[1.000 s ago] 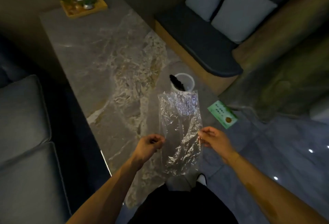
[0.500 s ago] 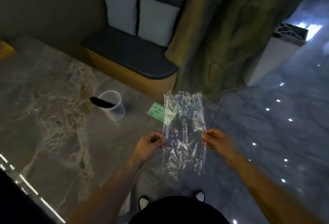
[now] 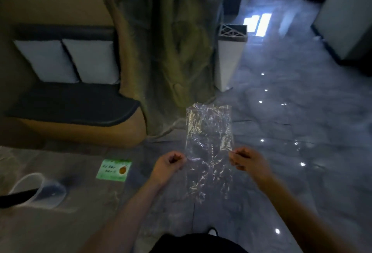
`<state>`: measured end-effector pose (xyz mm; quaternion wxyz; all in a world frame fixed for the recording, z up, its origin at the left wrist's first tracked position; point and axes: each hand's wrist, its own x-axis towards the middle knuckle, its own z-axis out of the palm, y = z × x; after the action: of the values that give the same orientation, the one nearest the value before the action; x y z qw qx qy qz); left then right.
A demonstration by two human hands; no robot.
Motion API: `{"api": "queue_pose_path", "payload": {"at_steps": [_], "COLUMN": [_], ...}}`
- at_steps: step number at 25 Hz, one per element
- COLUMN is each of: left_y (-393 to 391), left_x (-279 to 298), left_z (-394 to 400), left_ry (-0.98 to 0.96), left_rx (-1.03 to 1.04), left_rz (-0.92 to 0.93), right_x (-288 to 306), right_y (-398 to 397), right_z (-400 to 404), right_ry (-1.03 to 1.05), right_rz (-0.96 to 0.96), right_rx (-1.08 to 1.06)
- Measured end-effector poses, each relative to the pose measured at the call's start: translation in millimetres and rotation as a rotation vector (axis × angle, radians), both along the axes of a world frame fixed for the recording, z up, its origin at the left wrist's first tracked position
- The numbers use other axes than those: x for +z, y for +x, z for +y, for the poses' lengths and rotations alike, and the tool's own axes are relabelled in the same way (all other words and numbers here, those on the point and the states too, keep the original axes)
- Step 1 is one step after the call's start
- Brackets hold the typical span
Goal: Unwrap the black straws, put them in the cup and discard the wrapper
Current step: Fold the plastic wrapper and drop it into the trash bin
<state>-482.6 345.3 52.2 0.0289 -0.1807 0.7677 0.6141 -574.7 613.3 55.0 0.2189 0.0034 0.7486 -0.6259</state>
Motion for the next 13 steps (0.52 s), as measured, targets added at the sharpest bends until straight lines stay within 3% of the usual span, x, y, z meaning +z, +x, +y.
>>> {"api": "queue_pose_path", "payload": {"at_steps": [7, 13], "left_y": [-99.6, -202.3], "left_x": [-3.6, -16.3], "left_z": [46.5, 42.0], "left_ry": [-0.031, -0.05], "left_rx": [-0.204, -0.294], "left_rz": [-0.014, 0.008], "right_x": [-14.7, -18.3], "right_y": [-40.5, -117.3], "right_z": [61.0, 62.8], "right_ry": [-0.021, 0.035], "right_rz": [-0.043, -0.027], "right_rx": [-0.232, -0.313]}}
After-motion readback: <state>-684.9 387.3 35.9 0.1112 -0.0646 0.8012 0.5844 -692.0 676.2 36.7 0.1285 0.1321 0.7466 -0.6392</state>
